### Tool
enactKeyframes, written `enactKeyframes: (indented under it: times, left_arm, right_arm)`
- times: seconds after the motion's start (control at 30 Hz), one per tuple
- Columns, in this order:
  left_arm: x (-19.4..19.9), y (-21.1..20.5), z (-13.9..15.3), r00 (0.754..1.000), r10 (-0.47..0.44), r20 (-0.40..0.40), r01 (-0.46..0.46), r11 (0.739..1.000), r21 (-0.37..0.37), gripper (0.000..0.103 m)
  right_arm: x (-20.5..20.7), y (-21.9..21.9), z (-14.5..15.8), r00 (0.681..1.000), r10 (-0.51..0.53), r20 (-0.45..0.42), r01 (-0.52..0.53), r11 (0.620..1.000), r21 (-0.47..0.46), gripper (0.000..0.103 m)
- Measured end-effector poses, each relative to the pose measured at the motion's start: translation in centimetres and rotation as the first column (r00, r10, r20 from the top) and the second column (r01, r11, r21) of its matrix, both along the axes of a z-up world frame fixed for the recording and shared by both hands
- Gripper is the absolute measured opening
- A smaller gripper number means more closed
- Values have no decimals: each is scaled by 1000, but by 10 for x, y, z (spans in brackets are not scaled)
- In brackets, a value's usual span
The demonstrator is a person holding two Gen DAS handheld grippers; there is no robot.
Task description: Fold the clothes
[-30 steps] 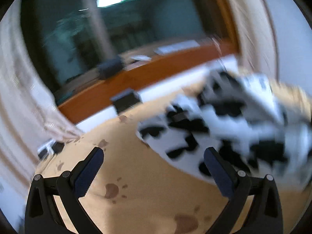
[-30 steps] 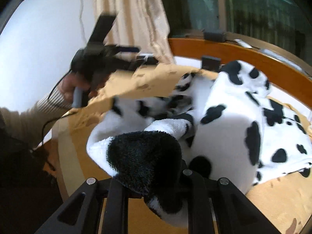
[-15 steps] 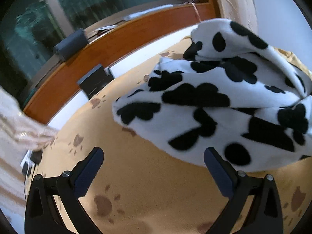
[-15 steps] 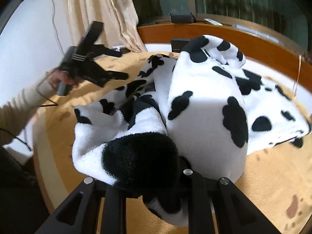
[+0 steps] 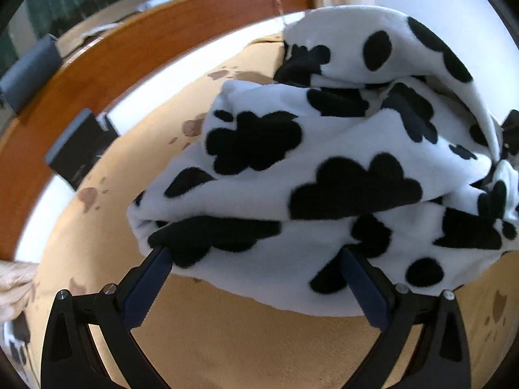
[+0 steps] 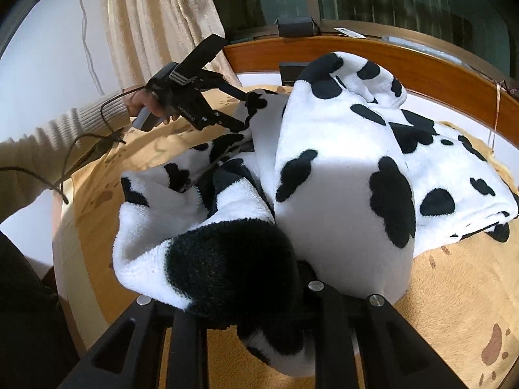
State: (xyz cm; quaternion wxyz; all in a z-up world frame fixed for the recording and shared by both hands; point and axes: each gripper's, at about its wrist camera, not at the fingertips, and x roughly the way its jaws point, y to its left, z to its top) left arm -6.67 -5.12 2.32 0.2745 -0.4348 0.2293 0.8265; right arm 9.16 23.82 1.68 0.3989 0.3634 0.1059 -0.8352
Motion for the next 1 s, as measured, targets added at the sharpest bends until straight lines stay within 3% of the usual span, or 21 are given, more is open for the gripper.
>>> enactKeyframes:
  times: [0.23,0.33,0.43,0.53,0.73,0.9,1.0]
  left_arm:
    - [-21,1,-13,979,-60,193,49,997,61,103]
    - [-14,1,-13,972,-93,215,78,994,76,103]
    - [4,2,-12,967,-144,212,133,989,66,103]
    - [19,-4,-3,978,-140,155,133,990,49,103]
    - [23,-16,32,997,-74,-5,74,993,88,103]
    - [13,0,9,987,-153,43,154,988,-1,103]
    - [3,3,-6,977,-192,92,194,981,-14,103]
  right_arm:
    - [1,0,2,1000,-9,3,9,1000,-1,23]
    - [3,2,4,999,-30,-16,30,1000,1,23]
    - [3,9,12,983,-141,-118,146,989,31,23]
    - [-2,19,21,949,-250,-192,263,964,42,23]
    - [-15,39,23,930,-336,-147,343,939,23,23]
    - [-12,33,25,924,-337,-184,351,935,51,23]
    - [-13,34,25,922,-338,-188,354,933,61,23]
